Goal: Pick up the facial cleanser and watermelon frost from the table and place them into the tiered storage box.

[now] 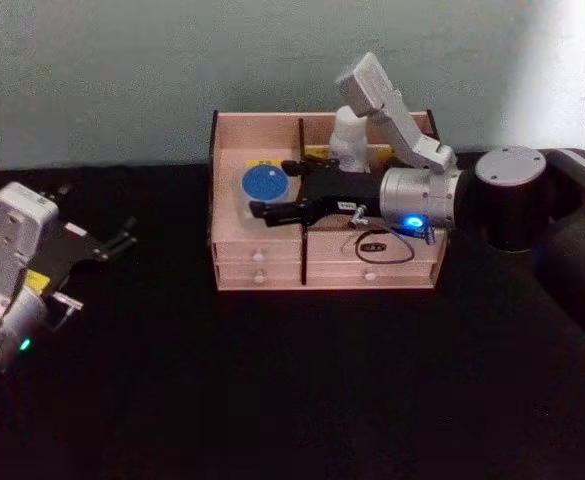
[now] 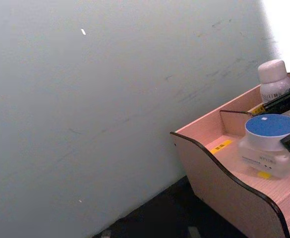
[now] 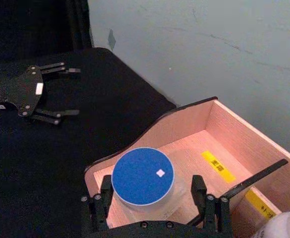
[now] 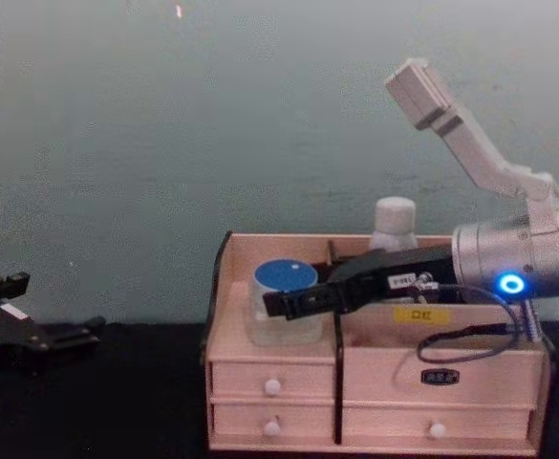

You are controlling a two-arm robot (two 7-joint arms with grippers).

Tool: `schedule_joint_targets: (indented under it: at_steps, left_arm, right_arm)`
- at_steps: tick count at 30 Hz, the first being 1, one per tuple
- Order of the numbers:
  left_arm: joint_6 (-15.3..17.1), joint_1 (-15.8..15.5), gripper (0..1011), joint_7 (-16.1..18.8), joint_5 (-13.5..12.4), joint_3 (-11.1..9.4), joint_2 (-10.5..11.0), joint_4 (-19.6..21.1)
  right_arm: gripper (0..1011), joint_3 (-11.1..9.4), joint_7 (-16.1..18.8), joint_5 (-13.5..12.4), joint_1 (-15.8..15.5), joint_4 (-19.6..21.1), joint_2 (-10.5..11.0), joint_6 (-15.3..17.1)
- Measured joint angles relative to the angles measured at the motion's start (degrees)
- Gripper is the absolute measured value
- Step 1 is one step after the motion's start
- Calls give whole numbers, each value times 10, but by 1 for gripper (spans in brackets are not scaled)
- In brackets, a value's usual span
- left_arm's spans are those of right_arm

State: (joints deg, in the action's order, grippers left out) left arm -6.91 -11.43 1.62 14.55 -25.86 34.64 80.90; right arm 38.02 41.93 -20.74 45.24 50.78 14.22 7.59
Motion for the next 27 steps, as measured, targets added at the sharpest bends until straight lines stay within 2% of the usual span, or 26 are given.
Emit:
schedule_joint_targets:
  at_steps: [16,23,26,27]
  left_arm:
    - [0,0,1001,0,0,0,0,0]
    - [0,0,1001,0,0,0,0,0]
    - [0,0,1001,0,0,0,0,0]
    - [0,0,1001,0,0,0,0,0]
  right_arm:
    - [1002,-25,-12,-9,-12,30,7,-12]
    - [1002,-30,-12,-16,-30,75,26,-11]
    - [1002,-33,-10,-23,-47,115,46,-8]
    - [1002,-33,-10,-23,-47,115,46,-8]
